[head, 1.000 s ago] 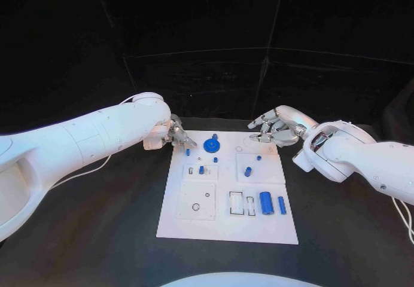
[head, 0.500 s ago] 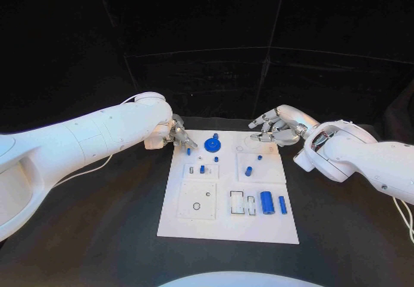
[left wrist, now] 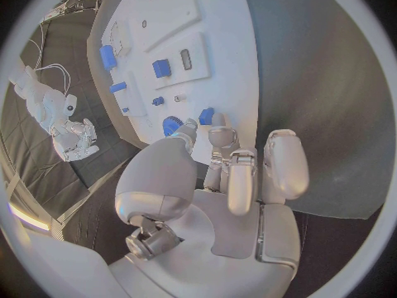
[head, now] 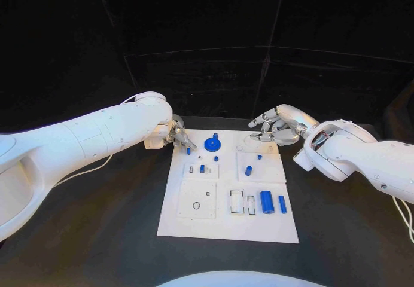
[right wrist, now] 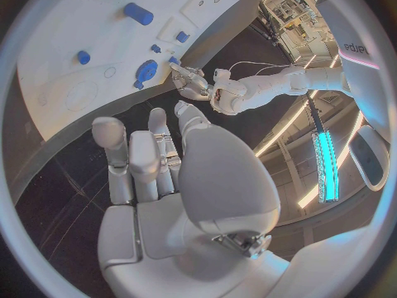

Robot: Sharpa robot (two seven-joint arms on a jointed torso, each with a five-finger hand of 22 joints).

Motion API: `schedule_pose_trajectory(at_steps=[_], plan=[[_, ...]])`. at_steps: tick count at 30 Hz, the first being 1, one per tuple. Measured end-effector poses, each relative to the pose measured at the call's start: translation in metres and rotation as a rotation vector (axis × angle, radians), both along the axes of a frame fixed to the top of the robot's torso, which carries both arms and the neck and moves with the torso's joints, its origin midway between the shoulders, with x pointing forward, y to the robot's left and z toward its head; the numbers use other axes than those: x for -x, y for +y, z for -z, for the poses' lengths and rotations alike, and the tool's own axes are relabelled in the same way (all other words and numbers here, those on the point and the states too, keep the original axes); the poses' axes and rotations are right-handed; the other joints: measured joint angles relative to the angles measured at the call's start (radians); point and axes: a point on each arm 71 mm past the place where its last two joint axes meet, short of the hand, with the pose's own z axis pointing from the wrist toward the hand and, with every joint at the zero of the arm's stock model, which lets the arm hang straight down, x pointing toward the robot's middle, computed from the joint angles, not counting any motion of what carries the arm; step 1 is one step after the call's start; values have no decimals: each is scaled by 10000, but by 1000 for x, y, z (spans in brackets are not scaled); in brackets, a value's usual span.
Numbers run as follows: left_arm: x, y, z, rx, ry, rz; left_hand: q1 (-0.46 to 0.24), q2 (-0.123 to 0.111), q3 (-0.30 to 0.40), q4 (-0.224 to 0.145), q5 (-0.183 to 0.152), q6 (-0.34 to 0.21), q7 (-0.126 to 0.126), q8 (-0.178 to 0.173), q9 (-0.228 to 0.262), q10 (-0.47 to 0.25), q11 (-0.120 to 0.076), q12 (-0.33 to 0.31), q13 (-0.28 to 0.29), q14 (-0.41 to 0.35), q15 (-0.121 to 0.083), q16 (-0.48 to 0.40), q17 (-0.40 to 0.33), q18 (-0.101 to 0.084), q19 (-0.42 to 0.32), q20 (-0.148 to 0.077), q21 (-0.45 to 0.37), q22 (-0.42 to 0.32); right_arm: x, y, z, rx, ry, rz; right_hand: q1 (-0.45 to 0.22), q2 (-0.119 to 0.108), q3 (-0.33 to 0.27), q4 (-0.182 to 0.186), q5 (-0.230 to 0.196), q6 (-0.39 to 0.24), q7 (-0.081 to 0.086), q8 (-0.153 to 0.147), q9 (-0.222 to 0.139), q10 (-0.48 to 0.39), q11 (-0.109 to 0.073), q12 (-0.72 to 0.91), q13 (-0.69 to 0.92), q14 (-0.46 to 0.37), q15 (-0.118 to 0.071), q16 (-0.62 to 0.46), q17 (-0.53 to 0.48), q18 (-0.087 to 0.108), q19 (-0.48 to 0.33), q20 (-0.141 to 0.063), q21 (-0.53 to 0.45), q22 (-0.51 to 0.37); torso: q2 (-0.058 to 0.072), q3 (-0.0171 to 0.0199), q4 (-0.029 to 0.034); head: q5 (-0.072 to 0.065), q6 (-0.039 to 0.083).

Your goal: Assemble the parts on the task board

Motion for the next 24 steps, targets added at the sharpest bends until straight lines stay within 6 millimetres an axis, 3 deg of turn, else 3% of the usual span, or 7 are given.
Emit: schedule_pose_trajectory(at_steps=[6,12,16,18,24], plan=[[0,-1,1,-3,27,39,134,43,-28,-28,0,0,0,0,-11,0,0,0,-3,0,0,0,0,-1,0,0,0,0,0,0,0,2,3,2,0,0,0,0,0,0,0,0,0,0,0,0,-9,0,0,0,0,1,0,0,0,0,0,0,-2,-2,-12],[0,-1,1,21,3,44,432,342,63,-175,0,0,0,0,-39,0,0,0,-30,0,0,0,0,-1,0,0,0,0,0,0,0,1,5,-1,0,0,0,0,0,0,0,0,0,0,0,0,-9,0,0,0,0,0,0,0,0,0,0,1,-2,-2,-13],[0,-1,1,53,-26,52,958,640,368,-479,0,0,0,-40,-62,-54,-54,0,-65,0,0,0,0,0,1,0,0,-1,0,0,0,0,6,-6,0,0,0,0,0,0,0,0,0,0,0,0,-8,0,0,0,-1,1,0,0,0,1,0,0,-3,-3,-28],[0,-2,1,83,-41,77,1406,772,635,-806,-1,1,1,-89,-85,-89,-89,-28,-99,0,0,0,0,0,1,0,-38,-1,0,1,0,-1,6,-10,0,0,0,0,0,0,0,0,0,0,0,0,-8,0,0,0,-1,0,0,0,0,1,1,1,-6,-3,-38],[0,-4,0,203,-81,188,2097,873,1337,-1527,-23,-95,-48,-186,-173,-202,-90,-168,-210,0,0,0,0,0,-35,-36,-79,-36,0,1,0,1,10,-14,0,0,0,0,-1,1,0,0,0,0,0,0,-8,0,0,-39,-1,0,0,0,0,-4,2,0,-7,-7,-53]])
